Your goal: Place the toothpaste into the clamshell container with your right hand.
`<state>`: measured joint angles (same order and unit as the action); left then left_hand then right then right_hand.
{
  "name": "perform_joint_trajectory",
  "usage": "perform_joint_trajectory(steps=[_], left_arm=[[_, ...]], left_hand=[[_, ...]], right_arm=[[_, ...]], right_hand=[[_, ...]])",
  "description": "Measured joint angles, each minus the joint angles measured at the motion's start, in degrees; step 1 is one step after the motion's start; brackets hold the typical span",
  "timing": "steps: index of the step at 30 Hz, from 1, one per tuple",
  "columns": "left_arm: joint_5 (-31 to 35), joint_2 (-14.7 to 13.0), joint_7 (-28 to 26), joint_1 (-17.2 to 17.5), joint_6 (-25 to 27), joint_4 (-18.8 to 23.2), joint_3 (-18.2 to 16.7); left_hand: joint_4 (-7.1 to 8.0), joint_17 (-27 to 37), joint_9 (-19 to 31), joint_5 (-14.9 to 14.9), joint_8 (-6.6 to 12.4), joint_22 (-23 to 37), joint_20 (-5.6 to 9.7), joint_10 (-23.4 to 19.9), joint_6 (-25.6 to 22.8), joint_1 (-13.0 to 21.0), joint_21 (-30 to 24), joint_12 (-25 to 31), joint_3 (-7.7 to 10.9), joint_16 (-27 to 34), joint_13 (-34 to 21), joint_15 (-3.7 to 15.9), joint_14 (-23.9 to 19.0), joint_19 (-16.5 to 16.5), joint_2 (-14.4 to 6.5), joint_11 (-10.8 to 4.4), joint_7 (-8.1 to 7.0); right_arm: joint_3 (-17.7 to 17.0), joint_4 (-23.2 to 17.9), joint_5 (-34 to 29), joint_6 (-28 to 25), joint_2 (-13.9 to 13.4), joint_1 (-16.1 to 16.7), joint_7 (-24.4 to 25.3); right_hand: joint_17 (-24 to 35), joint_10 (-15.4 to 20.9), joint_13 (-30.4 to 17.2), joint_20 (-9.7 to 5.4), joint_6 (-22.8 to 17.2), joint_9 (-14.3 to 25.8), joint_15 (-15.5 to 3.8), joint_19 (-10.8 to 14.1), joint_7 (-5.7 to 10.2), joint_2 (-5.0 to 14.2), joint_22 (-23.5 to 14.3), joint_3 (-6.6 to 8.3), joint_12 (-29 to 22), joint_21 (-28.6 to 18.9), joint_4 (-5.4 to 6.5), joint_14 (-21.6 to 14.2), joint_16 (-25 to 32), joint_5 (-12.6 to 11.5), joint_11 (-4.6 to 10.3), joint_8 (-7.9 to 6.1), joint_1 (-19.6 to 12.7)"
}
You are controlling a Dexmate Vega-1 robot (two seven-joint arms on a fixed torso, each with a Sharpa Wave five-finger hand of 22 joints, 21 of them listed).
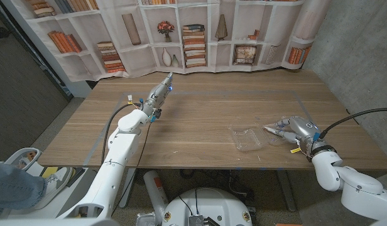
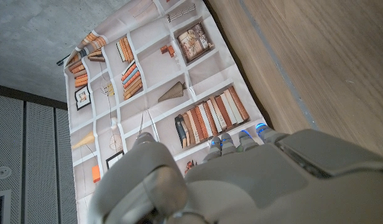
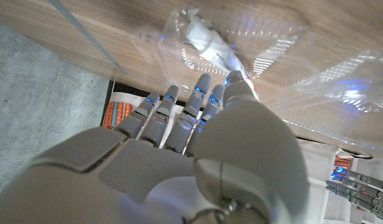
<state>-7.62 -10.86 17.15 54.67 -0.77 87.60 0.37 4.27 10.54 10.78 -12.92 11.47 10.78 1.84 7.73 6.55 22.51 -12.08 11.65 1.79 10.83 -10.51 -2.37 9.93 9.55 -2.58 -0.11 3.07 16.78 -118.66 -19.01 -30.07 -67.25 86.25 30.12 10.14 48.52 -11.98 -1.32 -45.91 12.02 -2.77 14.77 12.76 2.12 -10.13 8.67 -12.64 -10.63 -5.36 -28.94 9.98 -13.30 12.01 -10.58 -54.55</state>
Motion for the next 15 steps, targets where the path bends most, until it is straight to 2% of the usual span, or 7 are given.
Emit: perform_joint_trajectory(steps=[7, 8, 15], left_arm=[[0.07, 0.03, -0.01, -0.02, 0.12, 0.01, 0.15], [0.07, 0.03, 0.00, -0.03, 0.13, 0.01, 0.15], [0.07, 0.07, 0.11, -0.26, -0.02, -0.24, 0.17]], left_hand=[[0.00, 0.00, 0.00, 0.00, 0.00, 0.00, 0.00, 0.00, 0.00, 0.00, 0.00, 0.00, 0.00, 0.00, 0.00, 0.00, 0.00, 0.00, 0.00, 0.00, 0.00], [0.00, 0.00, 0.00, 0.00, 0.00, 0.00, 0.00, 0.00, 0.00, 0.00, 0.00, 0.00, 0.00, 0.00, 0.00, 0.00, 0.00, 0.00, 0.00, 0.00, 0.00], [0.00, 0.00, 0.00, 0.00, 0.00, 0.00, 0.00, 0.00, 0.00, 0.00, 0.00, 0.00, 0.00, 0.00, 0.00, 0.00, 0.00, 0.00, 0.00, 0.00, 0.00]], right_arm=[[1.07, -0.49, 1.04, -0.98, -1.15, -0.54, 0.46], [1.17, -0.60, 1.14, -1.05, -1.34, -0.57, 0.59], [1.41, -1.22, 1.76, -1.48, -2.26, -0.59, 1.05]], right_hand=[[0.05, -1.86, 0.27, 0.61, 1.40, 0.00, 0.00, -0.61, -0.17, -0.81, 0.00, -0.63, 0.50, 0.00, 0.63, 1.02, 0.00, -0.35, -0.02, 0.00, 1.25], [0.11, -2.09, 0.27, 0.74, 1.43, 0.00, 0.00, -0.74, -0.16, -0.44, 0.00, -0.78, 0.67, 0.00, 0.78, 1.02, 0.00, -0.35, -0.15, 0.00, 1.64], [0.14, -3.21, 0.26, 1.33, 2.75, -0.26, 0.00, -1.32, -0.27, -1.03, -0.15, -1.01, 0.67, 0.00, 1.01, 1.63, 0.00, -0.78, -0.05, 0.22, 2.38]])
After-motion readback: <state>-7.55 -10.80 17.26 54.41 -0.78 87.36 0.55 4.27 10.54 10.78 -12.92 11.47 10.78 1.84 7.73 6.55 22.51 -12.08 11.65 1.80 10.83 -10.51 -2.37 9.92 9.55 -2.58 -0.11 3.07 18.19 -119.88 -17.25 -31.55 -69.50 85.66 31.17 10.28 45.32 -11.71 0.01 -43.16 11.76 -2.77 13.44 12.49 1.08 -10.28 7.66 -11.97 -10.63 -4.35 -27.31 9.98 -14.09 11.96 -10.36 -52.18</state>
